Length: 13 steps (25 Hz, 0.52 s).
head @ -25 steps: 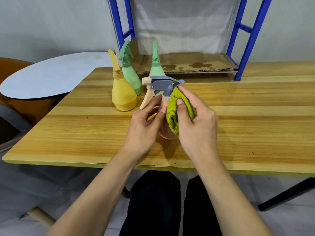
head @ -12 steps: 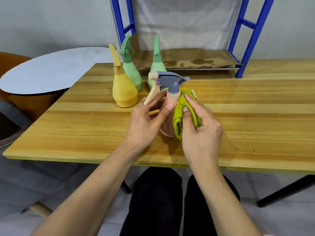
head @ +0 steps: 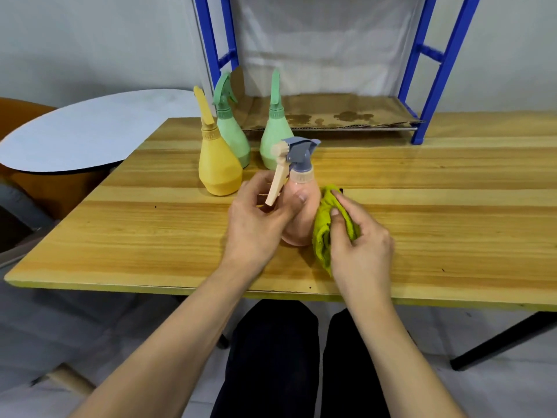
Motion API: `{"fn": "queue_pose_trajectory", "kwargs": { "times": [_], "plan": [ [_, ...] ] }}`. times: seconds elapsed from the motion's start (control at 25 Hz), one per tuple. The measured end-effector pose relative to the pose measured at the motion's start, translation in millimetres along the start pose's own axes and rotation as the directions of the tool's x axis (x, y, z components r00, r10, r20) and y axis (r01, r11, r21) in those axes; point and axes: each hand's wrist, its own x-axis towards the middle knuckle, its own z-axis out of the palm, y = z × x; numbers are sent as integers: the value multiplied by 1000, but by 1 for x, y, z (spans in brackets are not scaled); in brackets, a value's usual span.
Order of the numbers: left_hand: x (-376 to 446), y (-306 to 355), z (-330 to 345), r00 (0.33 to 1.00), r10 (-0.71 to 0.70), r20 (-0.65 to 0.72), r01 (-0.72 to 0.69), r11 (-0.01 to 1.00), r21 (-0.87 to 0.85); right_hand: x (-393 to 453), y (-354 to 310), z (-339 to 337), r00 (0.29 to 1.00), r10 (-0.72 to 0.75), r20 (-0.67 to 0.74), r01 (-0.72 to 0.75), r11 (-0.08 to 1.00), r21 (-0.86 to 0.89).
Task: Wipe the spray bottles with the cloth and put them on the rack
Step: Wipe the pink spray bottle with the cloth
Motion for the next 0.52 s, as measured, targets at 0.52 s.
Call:
{"fn": "queue_pose_trajectory", "kwargs": {
  "times": [0.52],
  "plan": [
    [19,10,-20,945,60,320,-99,989,107,2,-26,11,996,-87,-11,87,994,67]
  ]
}}
